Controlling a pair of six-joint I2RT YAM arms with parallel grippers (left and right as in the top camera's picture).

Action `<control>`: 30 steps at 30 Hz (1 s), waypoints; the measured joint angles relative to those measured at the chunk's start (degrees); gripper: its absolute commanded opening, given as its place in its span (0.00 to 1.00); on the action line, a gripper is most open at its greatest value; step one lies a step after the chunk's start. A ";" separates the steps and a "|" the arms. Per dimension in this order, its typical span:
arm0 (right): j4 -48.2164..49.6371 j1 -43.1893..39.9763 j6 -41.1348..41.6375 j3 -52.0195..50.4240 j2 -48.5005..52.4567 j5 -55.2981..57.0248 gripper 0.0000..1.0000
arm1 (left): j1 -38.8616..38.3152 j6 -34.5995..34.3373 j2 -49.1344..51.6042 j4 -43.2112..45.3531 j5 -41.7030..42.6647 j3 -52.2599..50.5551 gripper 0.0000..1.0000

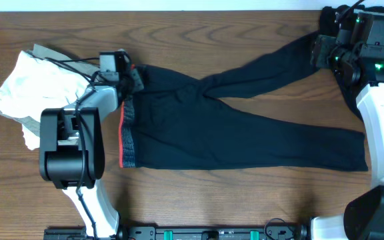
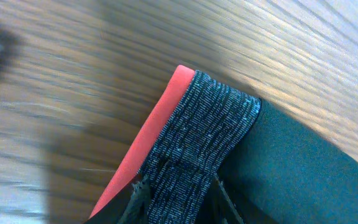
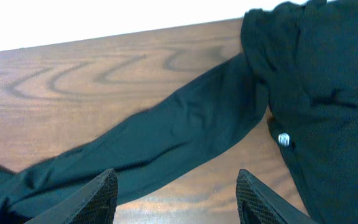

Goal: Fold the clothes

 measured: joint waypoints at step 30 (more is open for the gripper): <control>50.93 0.04 13.73 2.80 43.69 0.11 0.72 | -4.17 0.55 -0.50 -8.04 3.04 1.90 0.36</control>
